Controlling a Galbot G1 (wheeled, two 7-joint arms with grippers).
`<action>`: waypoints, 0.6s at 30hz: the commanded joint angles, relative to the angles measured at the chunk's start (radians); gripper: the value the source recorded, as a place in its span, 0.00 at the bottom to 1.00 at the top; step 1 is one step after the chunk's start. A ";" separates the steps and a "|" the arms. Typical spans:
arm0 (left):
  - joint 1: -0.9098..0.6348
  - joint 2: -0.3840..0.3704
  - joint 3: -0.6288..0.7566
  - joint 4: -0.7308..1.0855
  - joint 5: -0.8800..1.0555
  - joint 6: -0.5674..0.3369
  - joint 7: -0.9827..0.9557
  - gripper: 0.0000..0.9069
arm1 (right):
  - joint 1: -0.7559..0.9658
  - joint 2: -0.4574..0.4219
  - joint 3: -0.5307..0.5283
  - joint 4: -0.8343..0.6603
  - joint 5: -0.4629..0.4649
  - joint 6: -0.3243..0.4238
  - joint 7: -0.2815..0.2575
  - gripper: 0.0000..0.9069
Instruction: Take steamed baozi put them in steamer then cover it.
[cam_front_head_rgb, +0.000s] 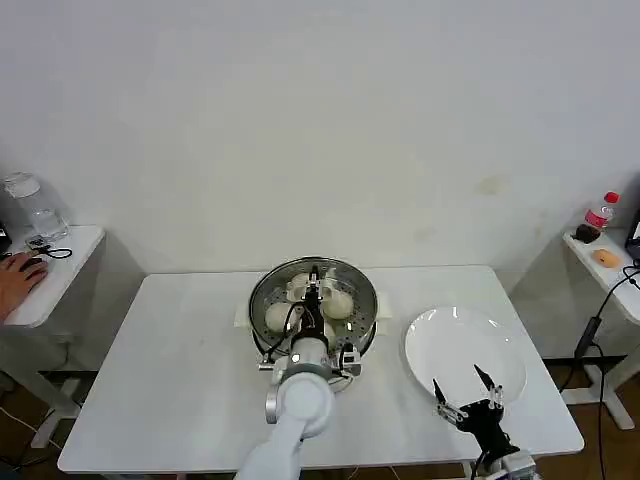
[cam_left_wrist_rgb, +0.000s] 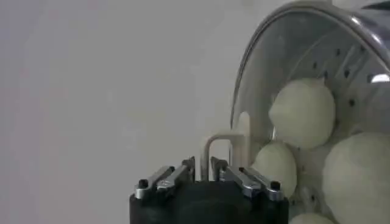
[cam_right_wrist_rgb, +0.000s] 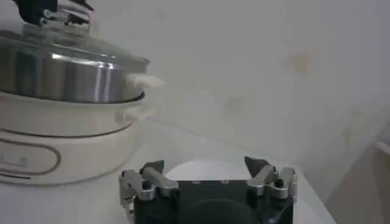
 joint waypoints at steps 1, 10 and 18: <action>0.027 0.016 0.003 -0.079 -0.012 -0.002 0.007 1.00 | -0.003 -0.001 0.000 0.002 -0.002 0.001 0.000 1.00; 0.104 0.120 0.009 -0.242 -0.078 -0.003 0.024 1.00 | -0.006 0.003 -0.003 0.002 -0.010 0.001 0.000 1.00; 0.231 0.250 -0.021 -0.506 -0.261 -0.018 -0.012 1.00 | -0.012 -0.003 -0.005 0.001 -0.009 0.002 0.002 1.00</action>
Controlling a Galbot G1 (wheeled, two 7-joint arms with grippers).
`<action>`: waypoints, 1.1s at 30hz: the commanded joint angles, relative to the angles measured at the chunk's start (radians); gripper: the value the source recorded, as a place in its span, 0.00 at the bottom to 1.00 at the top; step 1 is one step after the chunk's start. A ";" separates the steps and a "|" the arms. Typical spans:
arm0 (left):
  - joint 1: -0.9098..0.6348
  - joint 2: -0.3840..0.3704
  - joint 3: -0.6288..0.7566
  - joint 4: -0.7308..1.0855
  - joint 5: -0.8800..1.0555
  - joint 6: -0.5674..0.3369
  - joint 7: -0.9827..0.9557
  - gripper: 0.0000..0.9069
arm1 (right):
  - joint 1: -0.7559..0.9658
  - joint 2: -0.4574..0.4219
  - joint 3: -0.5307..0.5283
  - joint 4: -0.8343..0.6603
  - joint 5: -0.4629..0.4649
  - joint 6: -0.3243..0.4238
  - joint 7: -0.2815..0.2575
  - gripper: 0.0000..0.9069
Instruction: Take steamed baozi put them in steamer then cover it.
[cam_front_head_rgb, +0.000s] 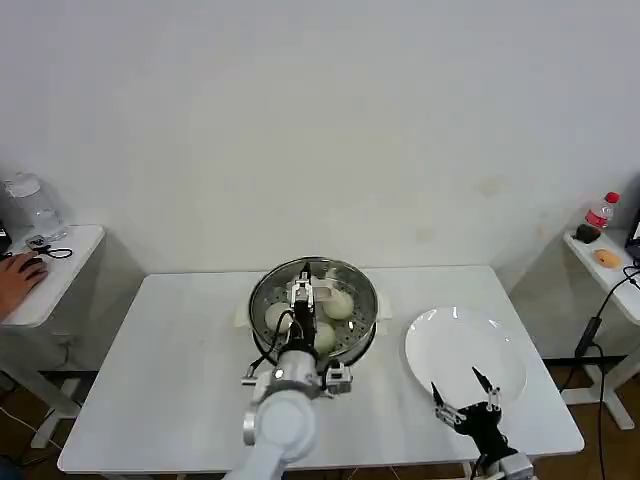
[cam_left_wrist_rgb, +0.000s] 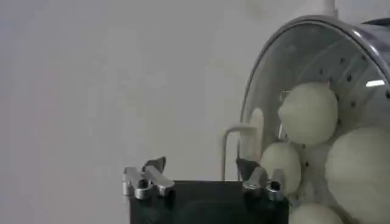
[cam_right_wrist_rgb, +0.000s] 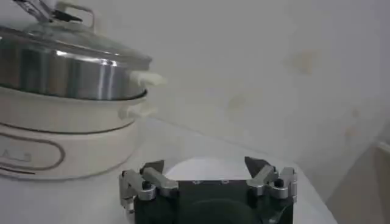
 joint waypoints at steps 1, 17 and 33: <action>0.167 0.172 -0.067 -0.359 -0.240 -0.017 -0.047 1.00 | -0.006 -0.010 0.001 0.002 0.006 0.001 0.003 1.00; 0.713 0.220 -0.748 -0.255 -1.822 -0.537 -0.559 1.00 | -0.047 -0.102 -0.056 0.041 0.092 -0.035 0.049 1.00; 0.858 0.089 -0.649 -0.215 -1.758 -0.572 -0.585 1.00 | -0.108 -0.118 -0.089 0.085 0.114 -0.030 0.063 1.00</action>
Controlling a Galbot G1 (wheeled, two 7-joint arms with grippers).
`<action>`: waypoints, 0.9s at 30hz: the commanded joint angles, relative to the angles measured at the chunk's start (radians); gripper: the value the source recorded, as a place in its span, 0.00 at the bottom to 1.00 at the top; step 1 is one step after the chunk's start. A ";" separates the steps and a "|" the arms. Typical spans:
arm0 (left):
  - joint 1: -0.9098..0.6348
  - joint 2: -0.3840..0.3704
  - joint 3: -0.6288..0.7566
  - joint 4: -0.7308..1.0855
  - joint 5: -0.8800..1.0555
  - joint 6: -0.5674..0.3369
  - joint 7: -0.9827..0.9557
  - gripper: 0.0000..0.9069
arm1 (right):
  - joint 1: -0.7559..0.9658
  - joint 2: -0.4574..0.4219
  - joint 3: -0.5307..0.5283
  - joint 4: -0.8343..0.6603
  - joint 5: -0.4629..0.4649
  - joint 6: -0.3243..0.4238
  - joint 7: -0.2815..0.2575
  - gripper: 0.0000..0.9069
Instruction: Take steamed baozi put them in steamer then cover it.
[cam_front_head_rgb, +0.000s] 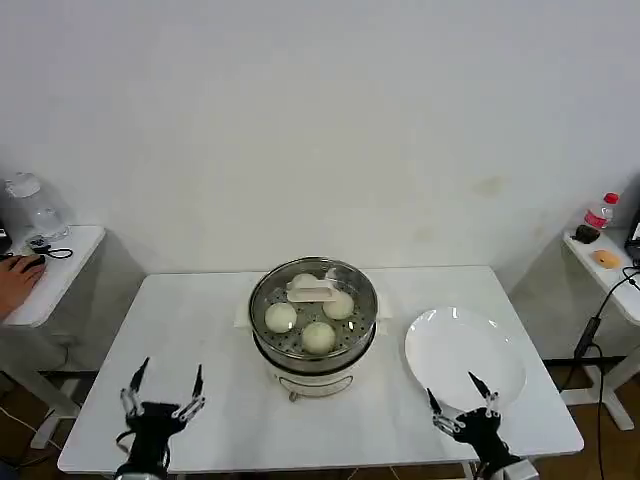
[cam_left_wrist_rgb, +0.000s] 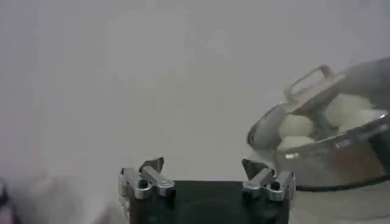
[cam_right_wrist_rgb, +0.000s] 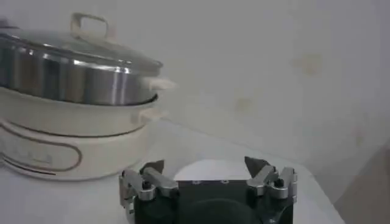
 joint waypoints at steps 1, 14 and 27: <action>0.135 -0.067 -0.054 0.041 -0.248 -0.111 -0.079 1.00 | -0.026 -0.009 -0.028 0.017 0.015 -0.005 0.008 1.00; 0.120 -0.076 -0.023 0.075 -0.209 -0.122 -0.035 1.00 | -0.033 -0.002 -0.023 0.017 0.002 -0.002 0.008 1.00; 0.093 -0.088 -0.037 0.095 -0.195 -0.070 -0.016 1.00 | -0.034 -0.006 -0.073 0.042 0.053 -0.111 0.061 1.00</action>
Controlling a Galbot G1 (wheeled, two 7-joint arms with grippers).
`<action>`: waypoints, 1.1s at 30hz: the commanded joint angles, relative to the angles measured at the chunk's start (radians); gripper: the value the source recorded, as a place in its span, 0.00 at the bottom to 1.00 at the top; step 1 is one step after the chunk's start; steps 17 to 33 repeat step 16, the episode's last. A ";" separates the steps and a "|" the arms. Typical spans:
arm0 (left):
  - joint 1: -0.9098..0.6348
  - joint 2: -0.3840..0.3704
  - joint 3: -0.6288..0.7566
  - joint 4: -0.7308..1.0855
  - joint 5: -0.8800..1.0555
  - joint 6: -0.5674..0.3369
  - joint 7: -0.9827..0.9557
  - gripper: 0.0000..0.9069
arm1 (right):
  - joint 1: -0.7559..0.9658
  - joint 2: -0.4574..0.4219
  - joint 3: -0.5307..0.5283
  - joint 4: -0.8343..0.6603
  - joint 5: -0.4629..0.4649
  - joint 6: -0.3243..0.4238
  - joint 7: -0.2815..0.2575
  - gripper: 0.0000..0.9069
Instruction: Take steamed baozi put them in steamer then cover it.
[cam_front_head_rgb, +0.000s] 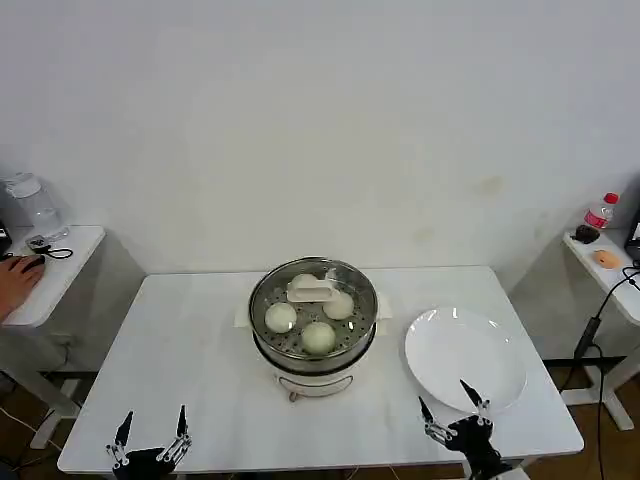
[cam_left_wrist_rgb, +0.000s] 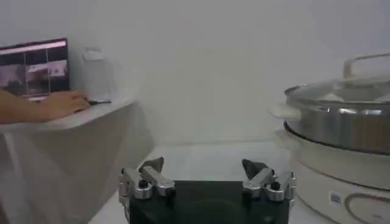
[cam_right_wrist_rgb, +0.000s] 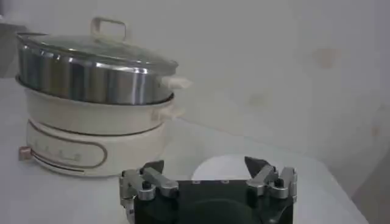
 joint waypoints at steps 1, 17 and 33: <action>-0.015 -0.018 -0.016 0.015 -0.007 0.033 0.018 1.00 | -0.003 -0.011 -0.042 0.021 0.046 -0.096 0.045 1.00; -0.010 -0.037 0.002 -0.013 0.010 0.083 0.046 1.00 | 0.009 -0.019 -0.069 0.037 0.080 -0.131 0.068 1.00; -0.010 -0.037 0.002 -0.013 0.010 0.083 0.046 1.00 | 0.009 -0.019 -0.069 0.037 0.080 -0.131 0.068 1.00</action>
